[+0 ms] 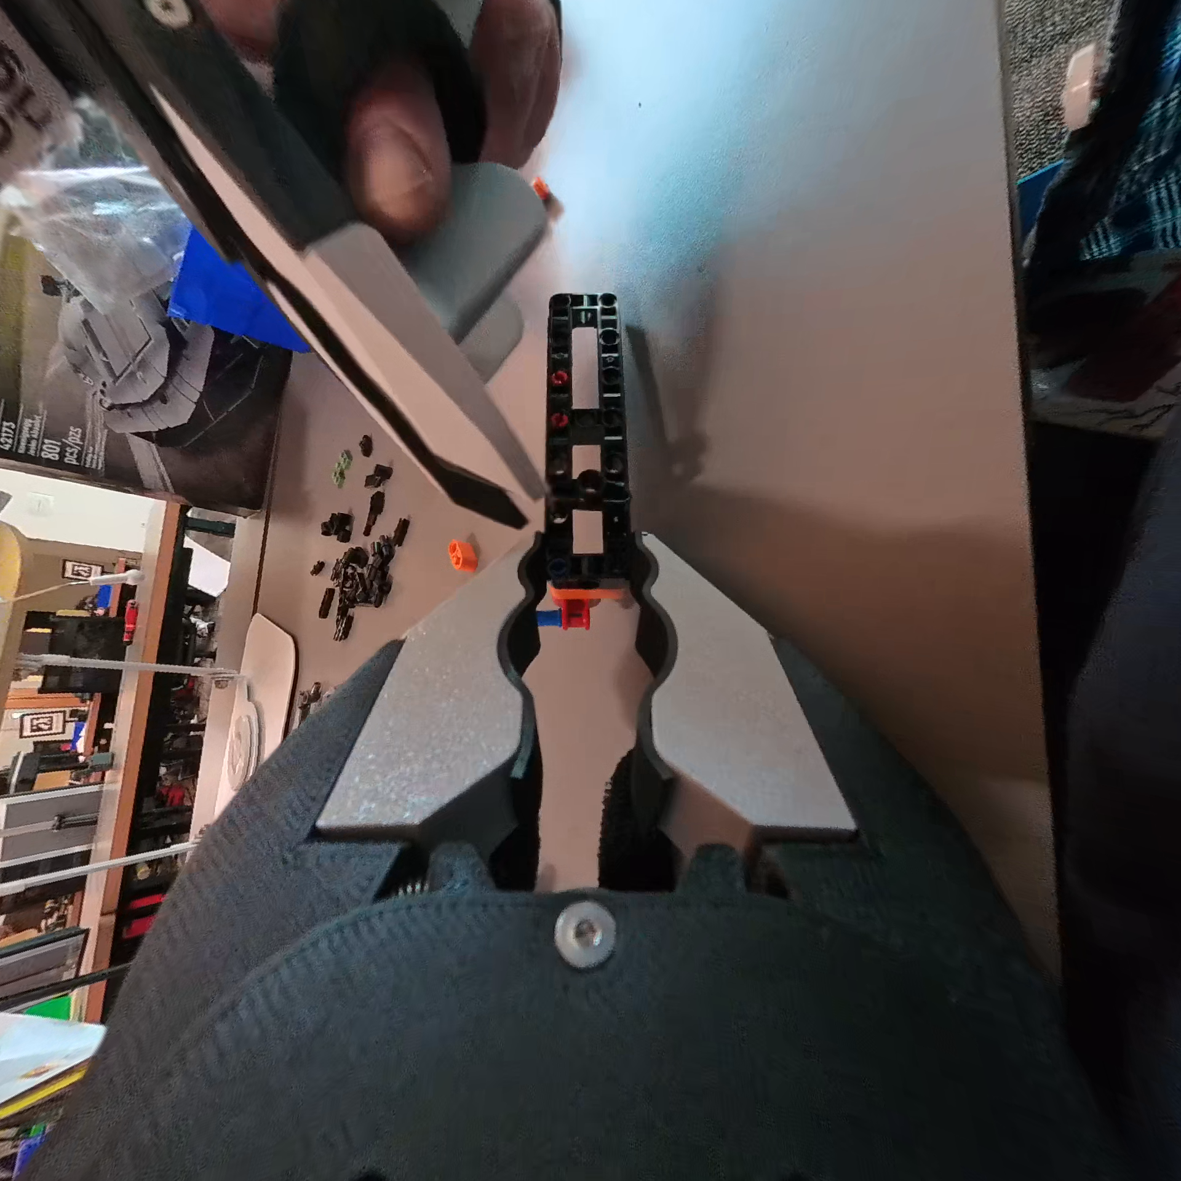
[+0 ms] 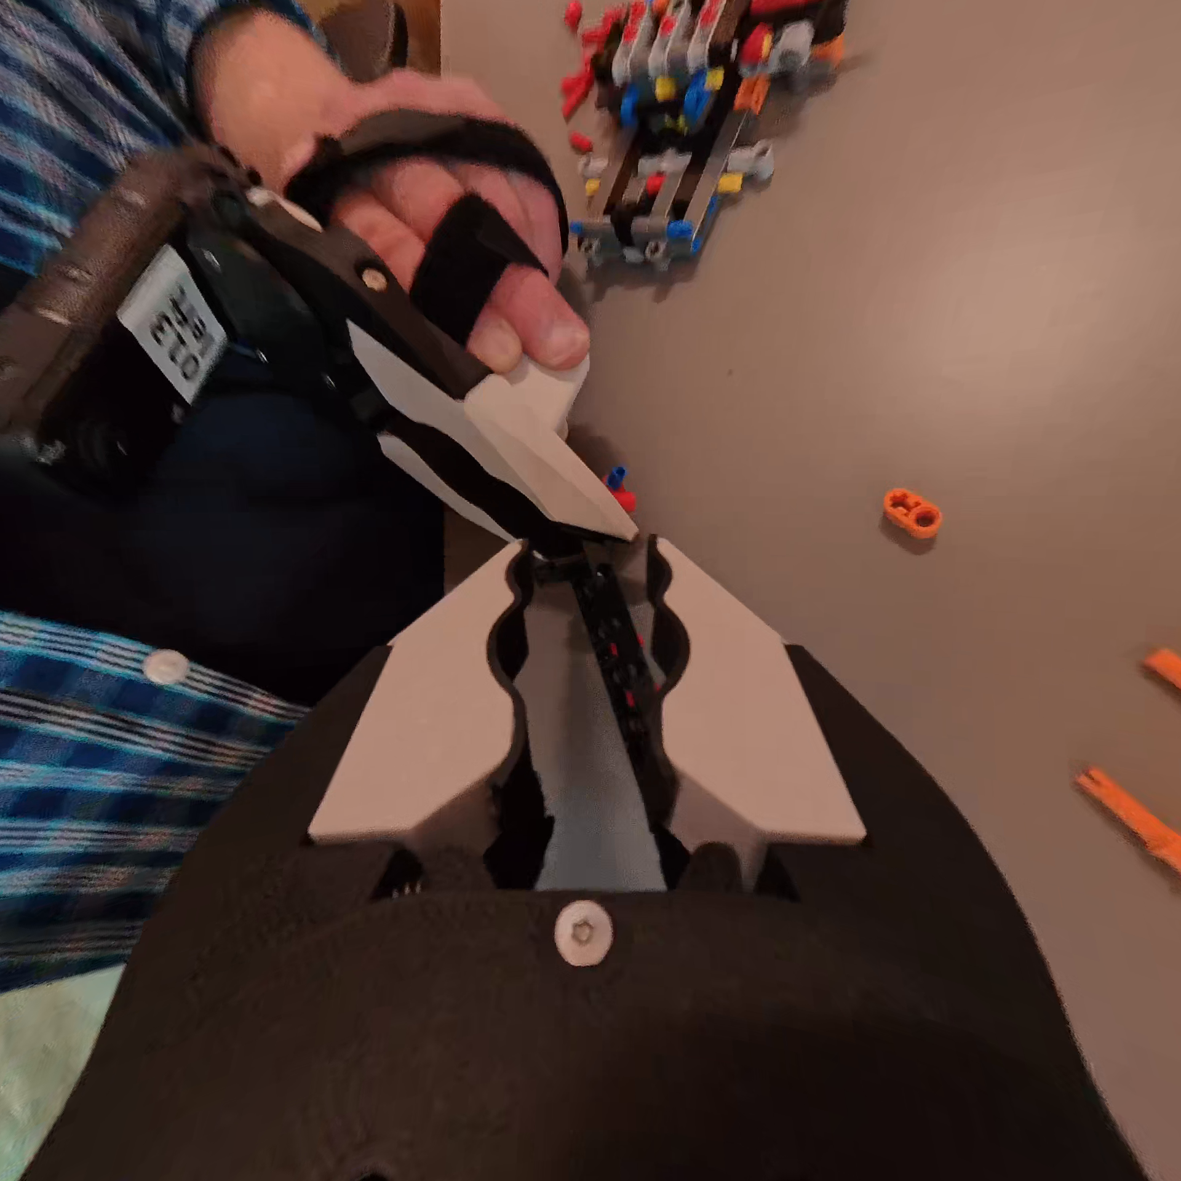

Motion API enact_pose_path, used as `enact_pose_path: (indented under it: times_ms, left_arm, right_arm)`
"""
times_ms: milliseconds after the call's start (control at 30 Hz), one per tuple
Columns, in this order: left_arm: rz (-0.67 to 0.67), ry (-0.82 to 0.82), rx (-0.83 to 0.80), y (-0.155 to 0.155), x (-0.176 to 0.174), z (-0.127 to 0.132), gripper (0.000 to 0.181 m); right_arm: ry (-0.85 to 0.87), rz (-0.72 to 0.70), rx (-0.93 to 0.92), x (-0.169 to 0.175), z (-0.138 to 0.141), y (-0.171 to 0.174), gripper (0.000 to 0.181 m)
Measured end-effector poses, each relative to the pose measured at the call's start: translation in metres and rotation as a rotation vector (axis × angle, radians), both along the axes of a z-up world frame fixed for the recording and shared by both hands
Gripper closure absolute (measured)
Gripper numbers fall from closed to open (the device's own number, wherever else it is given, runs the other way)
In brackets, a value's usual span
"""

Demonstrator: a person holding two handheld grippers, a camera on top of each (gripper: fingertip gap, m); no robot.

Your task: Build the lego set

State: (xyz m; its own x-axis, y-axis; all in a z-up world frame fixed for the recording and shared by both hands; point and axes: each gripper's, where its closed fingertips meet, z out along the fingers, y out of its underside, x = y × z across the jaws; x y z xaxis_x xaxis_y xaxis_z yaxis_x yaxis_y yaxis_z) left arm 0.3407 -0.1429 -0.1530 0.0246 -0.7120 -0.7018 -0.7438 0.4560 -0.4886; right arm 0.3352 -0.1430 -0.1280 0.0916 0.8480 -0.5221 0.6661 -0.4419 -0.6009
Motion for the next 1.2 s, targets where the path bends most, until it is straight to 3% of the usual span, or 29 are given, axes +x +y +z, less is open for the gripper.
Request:
enact_pose_path:
  times_ms: [67,167,400,967,1133,1200]
  left_arm:
    - [0.011,-0.002,-0.004,0.001,0.000,0.000,0.156]
    - [0.027,-0.006,-0.024,0.003,0.000,0.000,0.156]
    - [0.043,0.002,-0.020,0.003,0.002,0.000,0.156]
    - [0.069,0.002,-0.017,0.007,0.000,0.000,0.156]
    - [0.071,0.000,-0.019,0.007,0.001,0.000,0.156]
    - [0.071,-0.001,-0.021,0.007,0.001,0.000,0.156]
  right_arm:
    - [-0.006,-0.056,0.031,0.002,0.005,-0.001,0.143]
    - [-0.108,-0.212,0.124,0.012,0.002,-0.001,0.161]
    - [-0.148,-0.472,0.197,0.006,0.000,-0.009,0.175]
    - [-0.151,-0.591,0.203,0.004,0.000,-0.006,0.181]
    - [-0.162,-0.647,0.233,0.006,0.005,-0.004,0.166]
    - [-0.180,-0.670,0.265,0.007,0.005,-0.002,0.168]
